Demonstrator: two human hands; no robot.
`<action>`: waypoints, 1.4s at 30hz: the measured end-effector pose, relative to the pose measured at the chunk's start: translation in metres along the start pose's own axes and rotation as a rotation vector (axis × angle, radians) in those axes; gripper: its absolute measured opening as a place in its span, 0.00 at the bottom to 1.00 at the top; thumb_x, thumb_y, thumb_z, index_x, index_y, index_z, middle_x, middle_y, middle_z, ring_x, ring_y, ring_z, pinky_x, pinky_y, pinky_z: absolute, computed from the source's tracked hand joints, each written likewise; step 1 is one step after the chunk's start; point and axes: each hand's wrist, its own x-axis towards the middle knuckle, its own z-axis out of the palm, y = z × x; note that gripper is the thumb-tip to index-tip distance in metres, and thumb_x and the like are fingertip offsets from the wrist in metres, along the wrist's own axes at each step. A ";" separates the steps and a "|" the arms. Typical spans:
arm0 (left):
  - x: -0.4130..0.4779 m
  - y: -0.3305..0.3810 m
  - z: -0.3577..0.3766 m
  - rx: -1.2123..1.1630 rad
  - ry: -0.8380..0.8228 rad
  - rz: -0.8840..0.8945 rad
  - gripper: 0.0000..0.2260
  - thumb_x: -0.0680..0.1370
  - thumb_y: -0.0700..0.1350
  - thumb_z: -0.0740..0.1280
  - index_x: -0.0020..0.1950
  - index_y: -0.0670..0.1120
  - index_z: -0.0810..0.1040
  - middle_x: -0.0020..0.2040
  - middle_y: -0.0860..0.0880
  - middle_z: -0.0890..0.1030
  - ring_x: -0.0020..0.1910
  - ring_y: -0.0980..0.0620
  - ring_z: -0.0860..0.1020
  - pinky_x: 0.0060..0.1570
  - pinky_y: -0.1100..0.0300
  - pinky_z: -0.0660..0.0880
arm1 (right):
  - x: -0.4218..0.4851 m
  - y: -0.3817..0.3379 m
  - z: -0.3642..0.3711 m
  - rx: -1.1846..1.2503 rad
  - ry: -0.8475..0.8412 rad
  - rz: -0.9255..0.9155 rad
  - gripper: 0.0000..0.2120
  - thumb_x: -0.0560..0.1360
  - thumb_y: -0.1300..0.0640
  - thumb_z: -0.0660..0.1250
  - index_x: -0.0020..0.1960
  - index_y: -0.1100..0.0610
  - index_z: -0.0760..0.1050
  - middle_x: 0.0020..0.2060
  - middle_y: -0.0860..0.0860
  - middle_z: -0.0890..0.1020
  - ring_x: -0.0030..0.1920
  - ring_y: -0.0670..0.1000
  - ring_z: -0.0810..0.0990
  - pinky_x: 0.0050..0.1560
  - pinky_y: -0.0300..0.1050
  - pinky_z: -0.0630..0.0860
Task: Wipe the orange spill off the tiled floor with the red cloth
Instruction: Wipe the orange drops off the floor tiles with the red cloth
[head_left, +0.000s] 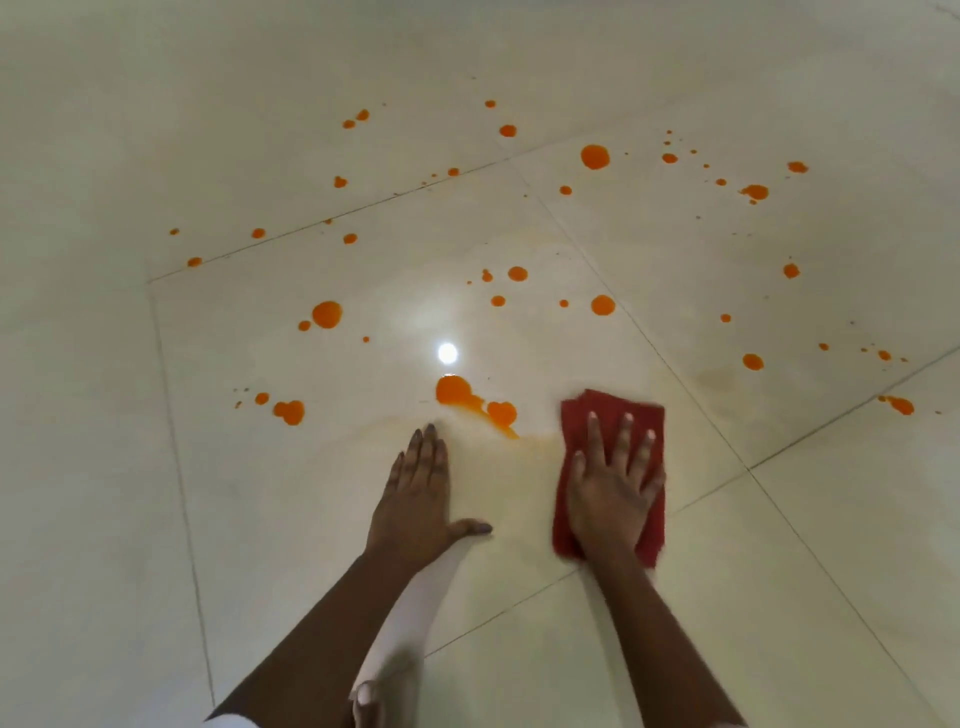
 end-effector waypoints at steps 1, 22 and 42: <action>-0.002 -0.005 -0.002 0.003 -0.018 0.015 0.65 0.52 0.81 0.30 0.76 0.39 0.41 0.77 0.42 0.37 0.76 0.46 0.37 0.70 0.54 0.37 | -0.022 -0.008 0.005 0.000 0.008 -0.007 0.26 0.79 0.47 0.49 0.76 0.44 0.47 0.77 0.53 0.47 0.75 0.59 0.42 0.71 0.64 0.46; 0.002 -0.037 0.001 -0.018 -0.028 0.016 0.57 0.66 0.72 0.64 0.76 0.42 0.34 0.75 0.45 0.30 0.74 0.45 0.31 0.74 0.50 0.37 | 0.068 -0.111 0.009 -0.157 -0.071 -0.325 0.26 0.80 0.46 0.47 0.75 0.42 0.43 0.77 0.51 0.45 0.75 0.57 0.40 0.72 0.63 0.42; 0.001 -0.046 0.001 -0.065 0.050 -0.003 0.57 0.66 0.72 0.63 0.75 0.42 0.33 0.70 0.47 0.26 0.73 0.47 0.29 0.71 0.54 0.33 | 0.006 -0.156 0.036 -0.123 -0.066 -0.516 0.26 0.78 0.45 0.44 0.75 0.41 0.47 0.76 0.51 0.48 0.75 0.59 0.43 0.71 0.62 0.43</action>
